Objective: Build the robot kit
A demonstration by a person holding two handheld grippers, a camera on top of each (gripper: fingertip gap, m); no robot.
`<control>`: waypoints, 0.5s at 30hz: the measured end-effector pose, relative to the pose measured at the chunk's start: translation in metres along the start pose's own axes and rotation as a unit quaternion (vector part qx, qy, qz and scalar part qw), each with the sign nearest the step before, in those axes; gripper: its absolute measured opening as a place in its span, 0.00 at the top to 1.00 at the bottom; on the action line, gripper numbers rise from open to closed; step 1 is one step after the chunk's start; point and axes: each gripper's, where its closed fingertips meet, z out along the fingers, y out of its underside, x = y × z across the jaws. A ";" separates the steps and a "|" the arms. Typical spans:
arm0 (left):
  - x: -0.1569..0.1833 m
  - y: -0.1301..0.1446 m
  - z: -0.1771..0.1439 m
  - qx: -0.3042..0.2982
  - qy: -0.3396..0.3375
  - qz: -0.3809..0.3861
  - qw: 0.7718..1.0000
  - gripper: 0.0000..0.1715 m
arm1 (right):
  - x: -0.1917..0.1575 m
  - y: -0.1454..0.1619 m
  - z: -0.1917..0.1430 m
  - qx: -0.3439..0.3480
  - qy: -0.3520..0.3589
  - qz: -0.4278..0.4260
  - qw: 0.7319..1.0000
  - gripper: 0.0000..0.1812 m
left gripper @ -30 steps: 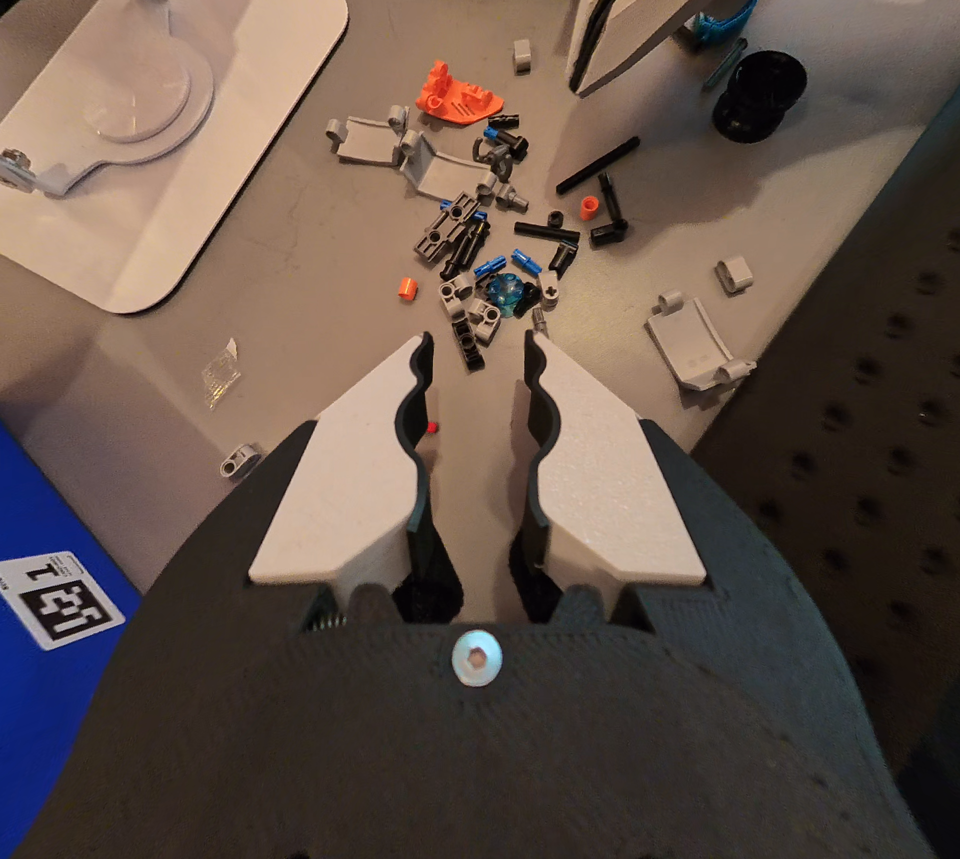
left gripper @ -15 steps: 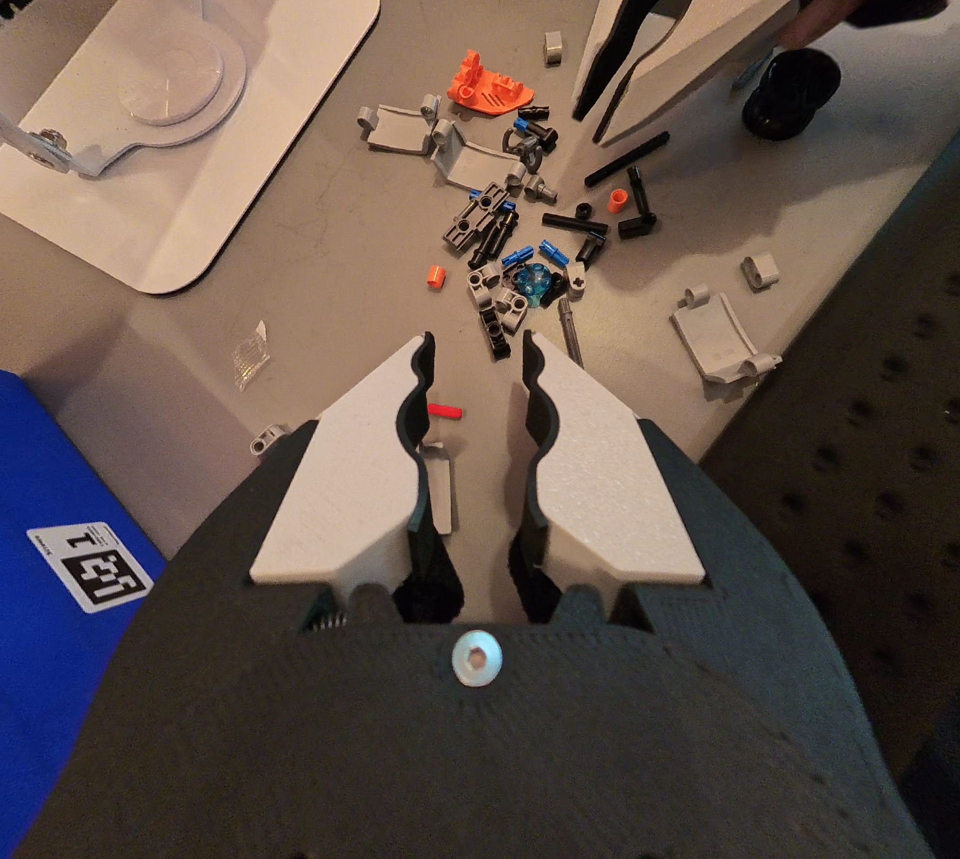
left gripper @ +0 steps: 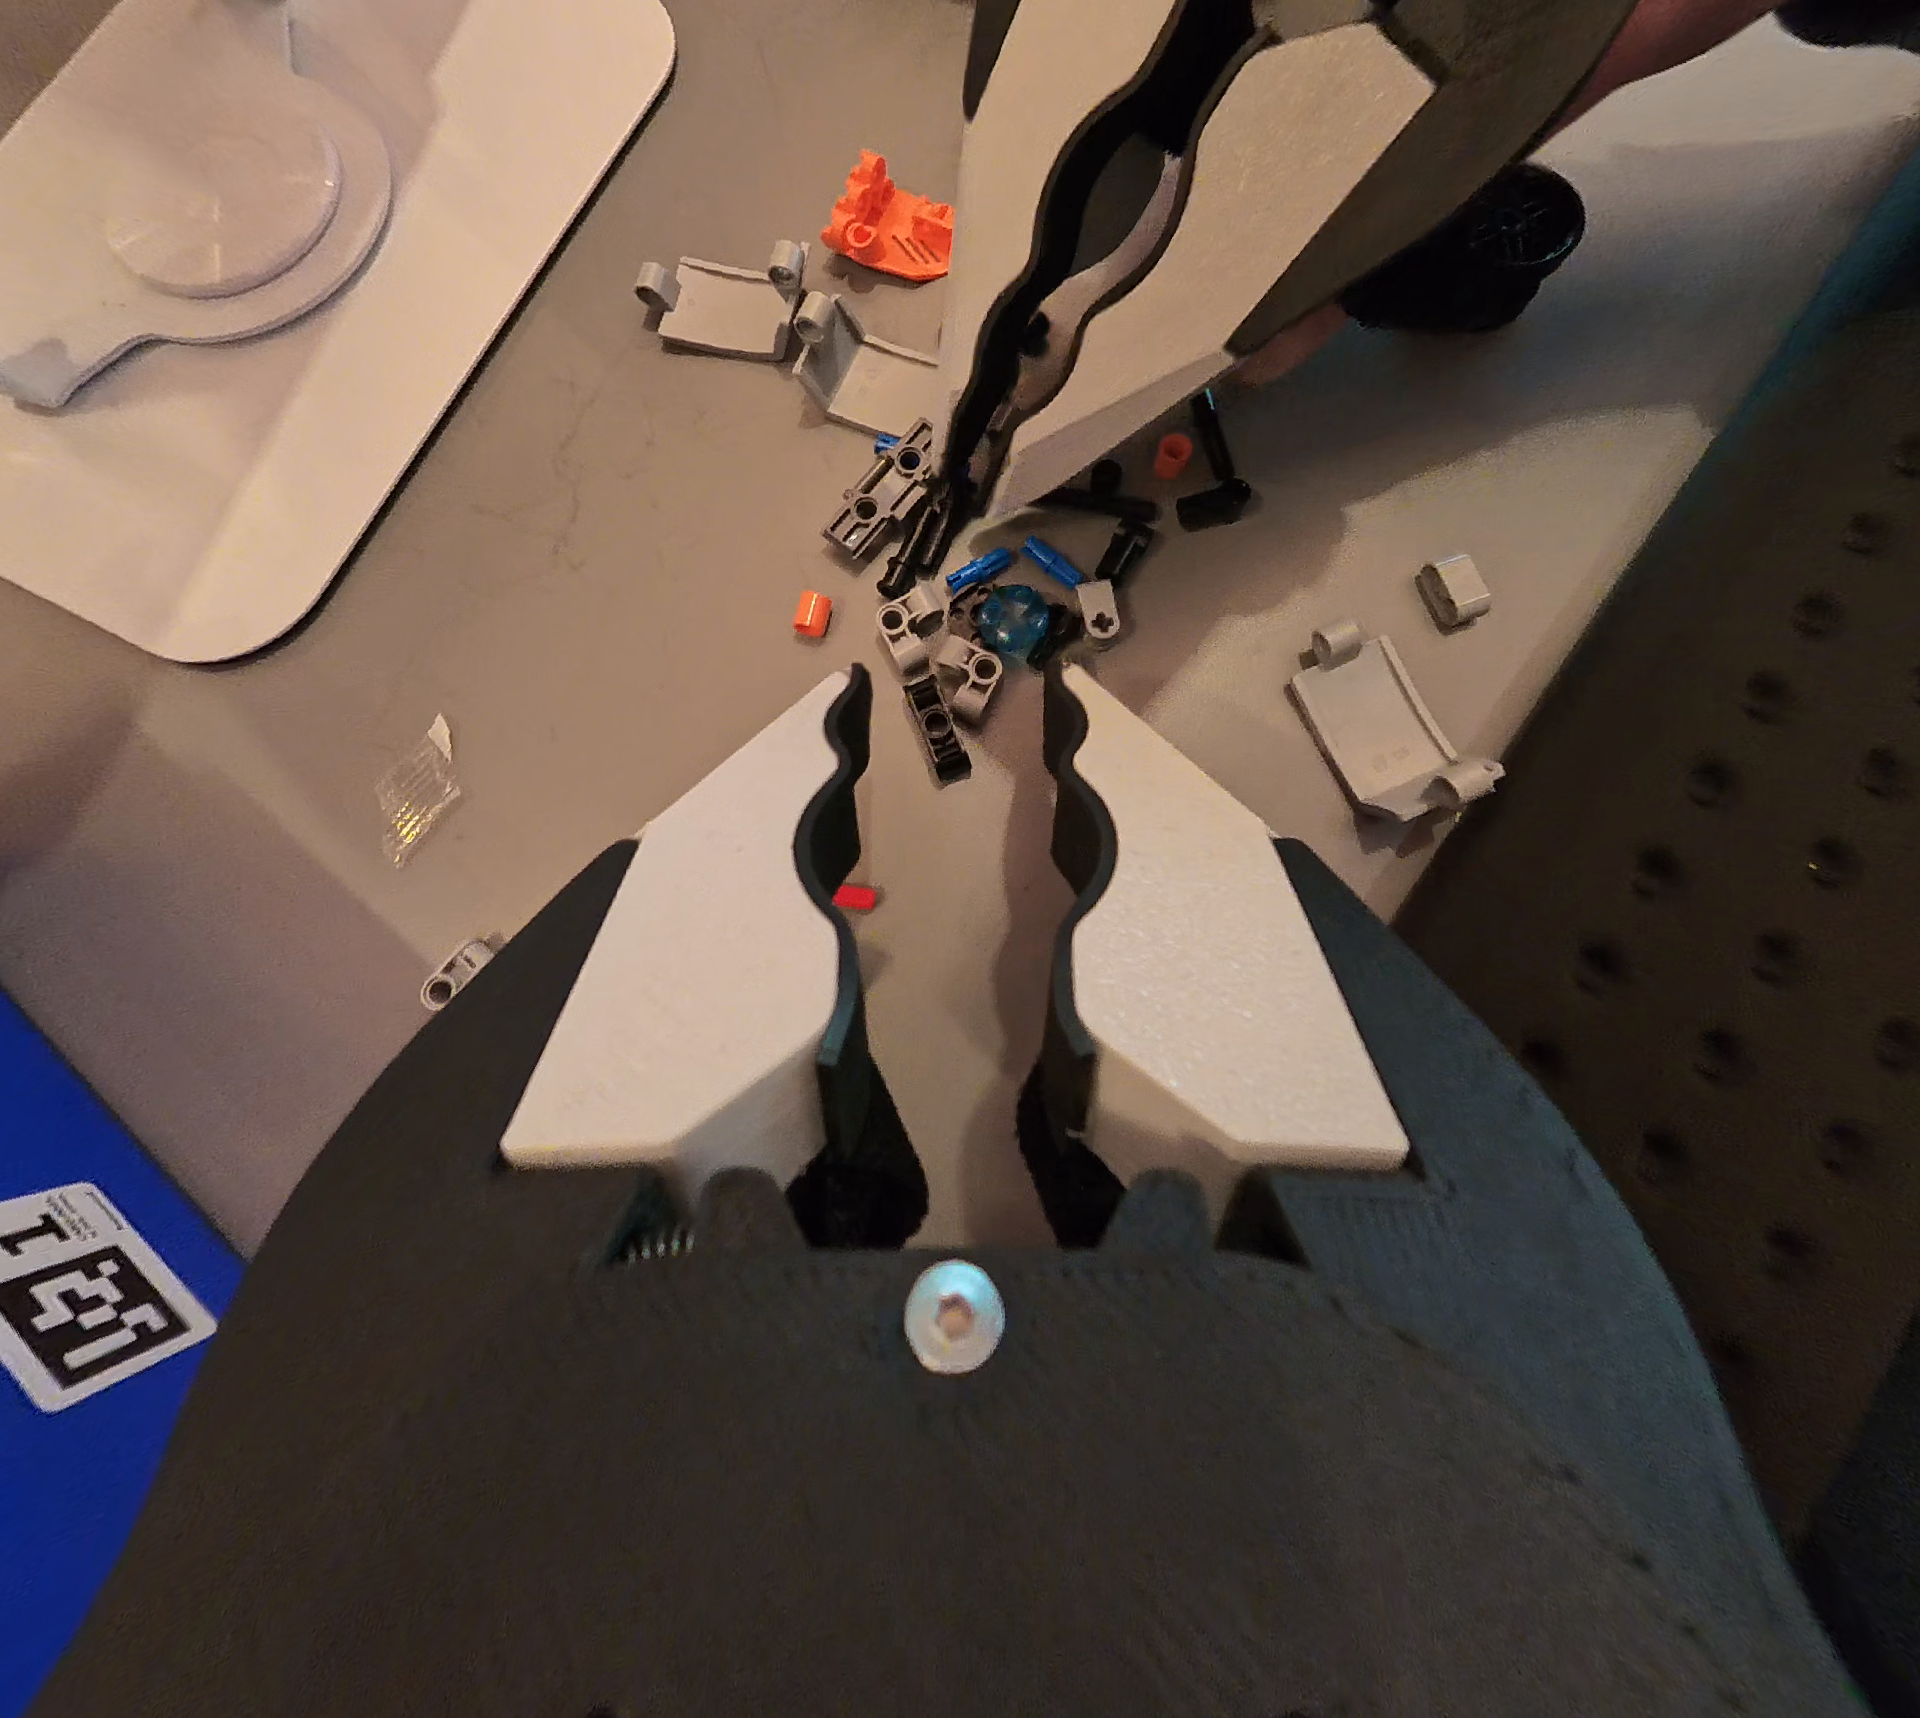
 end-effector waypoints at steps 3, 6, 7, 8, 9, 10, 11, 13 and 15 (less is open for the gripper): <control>0.001 -0.001 0.001 0.005 0.006 -0.006 1.000 0.82 | 0.001 0.005 0.005 -0.010 -0.013 0.000 1.000 0.96; 0.001 0.001 0.002 0.003 0.010 -0.012 1.000 0.82 | 0.003 0.004 0.006 -0.008 -0.020 -0.006 1.000 0.97; 0.000 0.003 0.002 0.000 0.007 -0.016 1.000 0.82 | 0.003 0.004 0.007 -0.008 -0.026 -0.004 1.000 0.98; -0.002 0.003 0.002 -0.001 0.006 -0.020 1.000 0.82 | 0.002 0.004 0.007 -0.008 -0.031 -0.002 0.999 0.98; -0.004 0.002 0.002 -0.001 0.005 -0.025 1.000 0.82 | 0.003 0.004 0.006 -0.008 -0.030 -0.003 1.000 0.98; -0.008 0.000 0.001 -0.002 -0.001 -0.029 1.000 0.82 | 0.003 0.004 0.006 -0.007 -0.029 -0.002 1.000 0.98; -0.013 -0.002 0.000 -0.003 -0.007 -0.033 0.999 0.83 | 0.002 0.004 0.005 -0.003 -0.033 0.001 0.999 0.98; -0.017 -0.005 0.000 -0.012 -0.001 -0.040 0.999 0.85 | 0.000 0.000 0.003 0.012 -0.040 0.012 0.999 0.98; -0.026 -0.005 0.004 -0.029 -0.016 -0.028 0.999 0.89 | 0.003 0.000 0.003 0.013 -0.032 0.011 0.999 0.98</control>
